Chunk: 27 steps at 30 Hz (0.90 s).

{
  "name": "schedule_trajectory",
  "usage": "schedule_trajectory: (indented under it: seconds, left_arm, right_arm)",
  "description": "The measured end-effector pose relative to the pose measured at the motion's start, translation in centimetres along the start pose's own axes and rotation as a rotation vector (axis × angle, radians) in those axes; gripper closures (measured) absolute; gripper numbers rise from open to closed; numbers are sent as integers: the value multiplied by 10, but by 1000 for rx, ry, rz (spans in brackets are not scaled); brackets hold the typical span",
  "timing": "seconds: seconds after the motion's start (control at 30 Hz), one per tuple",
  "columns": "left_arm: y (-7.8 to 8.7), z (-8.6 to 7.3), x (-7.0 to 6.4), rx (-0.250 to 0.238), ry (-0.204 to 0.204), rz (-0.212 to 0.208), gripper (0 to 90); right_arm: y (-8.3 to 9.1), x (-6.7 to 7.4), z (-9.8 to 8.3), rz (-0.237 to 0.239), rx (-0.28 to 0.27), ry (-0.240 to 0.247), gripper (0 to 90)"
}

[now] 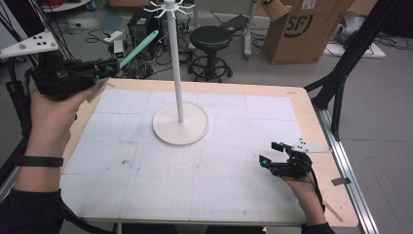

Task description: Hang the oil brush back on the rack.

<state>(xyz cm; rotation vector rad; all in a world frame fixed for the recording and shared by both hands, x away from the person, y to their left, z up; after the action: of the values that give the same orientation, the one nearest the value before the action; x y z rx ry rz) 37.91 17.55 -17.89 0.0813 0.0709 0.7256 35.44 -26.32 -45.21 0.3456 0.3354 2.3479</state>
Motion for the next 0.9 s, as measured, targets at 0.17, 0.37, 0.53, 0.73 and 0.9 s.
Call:
schedule_trajectory:
  seconds: [0.17, 0.37, 0.53, 0.73, 0.9]
  left_arm:
    - [1, 7, 4, -10, 5, 10, 823]
    - [0, 13, 6, -17, 1, 17, 823]
    - [-4, 16, 9, -20, 4, 21, 822]
    - [-8, 18, 14, -29, 14, 33, 823]
    - [-10, 18, 15, -23, 15, 35, 822]
  right_arm:
    - [1, -1, 0, -2, 1, -5, 193]
    - [0, -1, 0, -1, 1, -5, 192]
    - [0, 0, -1, 3, 5, -10, 193]
    - [1, 0, 0, 2, 3, -6, 193]
    - [1, -1, 0, 3, 3, -7, 192]
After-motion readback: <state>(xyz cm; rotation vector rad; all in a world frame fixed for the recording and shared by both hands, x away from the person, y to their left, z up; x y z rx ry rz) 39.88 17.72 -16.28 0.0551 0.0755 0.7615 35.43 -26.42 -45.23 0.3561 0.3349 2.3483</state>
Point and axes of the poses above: each handheld gripper's, and its own axes: y roughly backward along the jaws, z roughly out of its top, x roughly to its left, the point moved 9 cm from there along -y, roughly forward along the jaws, and after that the axes turned 2 degrees about -x, right-handed, at the moved point
